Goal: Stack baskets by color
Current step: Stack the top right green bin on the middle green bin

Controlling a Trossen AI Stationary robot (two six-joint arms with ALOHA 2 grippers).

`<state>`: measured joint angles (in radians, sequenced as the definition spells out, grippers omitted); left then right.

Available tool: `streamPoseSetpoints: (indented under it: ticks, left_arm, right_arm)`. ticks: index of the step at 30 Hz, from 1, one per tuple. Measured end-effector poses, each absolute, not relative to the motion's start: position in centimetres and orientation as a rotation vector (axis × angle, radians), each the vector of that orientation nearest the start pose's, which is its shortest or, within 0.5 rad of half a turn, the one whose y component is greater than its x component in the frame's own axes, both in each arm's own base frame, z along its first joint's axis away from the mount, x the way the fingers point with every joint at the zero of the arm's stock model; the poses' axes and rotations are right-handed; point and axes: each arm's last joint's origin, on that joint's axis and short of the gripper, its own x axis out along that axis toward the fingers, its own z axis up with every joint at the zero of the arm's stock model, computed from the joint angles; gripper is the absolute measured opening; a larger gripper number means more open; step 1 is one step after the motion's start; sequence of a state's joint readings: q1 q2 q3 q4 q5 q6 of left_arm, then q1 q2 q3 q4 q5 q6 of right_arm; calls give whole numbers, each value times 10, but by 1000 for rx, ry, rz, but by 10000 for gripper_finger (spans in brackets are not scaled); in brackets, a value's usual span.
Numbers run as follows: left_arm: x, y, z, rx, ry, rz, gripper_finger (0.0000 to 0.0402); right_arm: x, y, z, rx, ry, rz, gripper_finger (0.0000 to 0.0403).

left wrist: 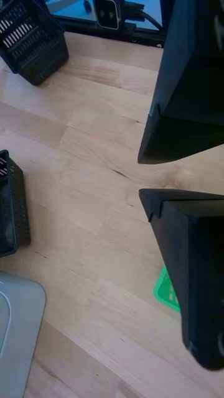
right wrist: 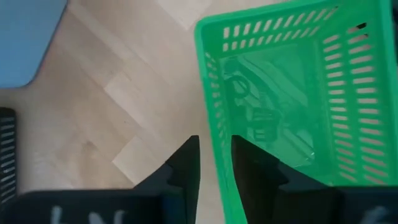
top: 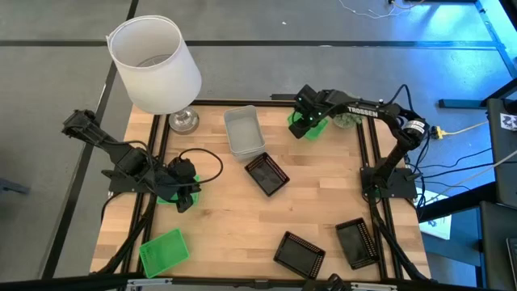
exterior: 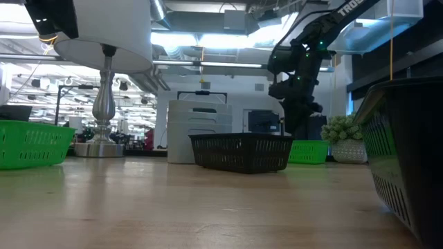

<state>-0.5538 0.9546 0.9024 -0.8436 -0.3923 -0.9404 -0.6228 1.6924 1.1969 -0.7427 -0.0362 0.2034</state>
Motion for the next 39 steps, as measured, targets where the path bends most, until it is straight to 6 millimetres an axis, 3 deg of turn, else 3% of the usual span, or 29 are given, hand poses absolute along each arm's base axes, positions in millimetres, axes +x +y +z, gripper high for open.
streamPoseSetpoints:
  ticks: [6,27,30,34,39]
  left_arm:
    - [154,-82,292,-480,782,228,66]
    - [154,-82,292,-476,776,235,66]
    - [154,-82,292,-475,776,235,66]
    - [154,-82,292,-475,775,235,66]
    - [154,-82,292,-473,776,235,66]
  right_arm:
    - [265,-187,207,548,1178,-620,92]
    - [251,-176,165,557,1212,-621,91]
    - [249,-175,161,560,1209,-624,73]
    - [250,-176,161,548,1198,-632,12]
    - [255,-176,167,530,1187,-667,4]
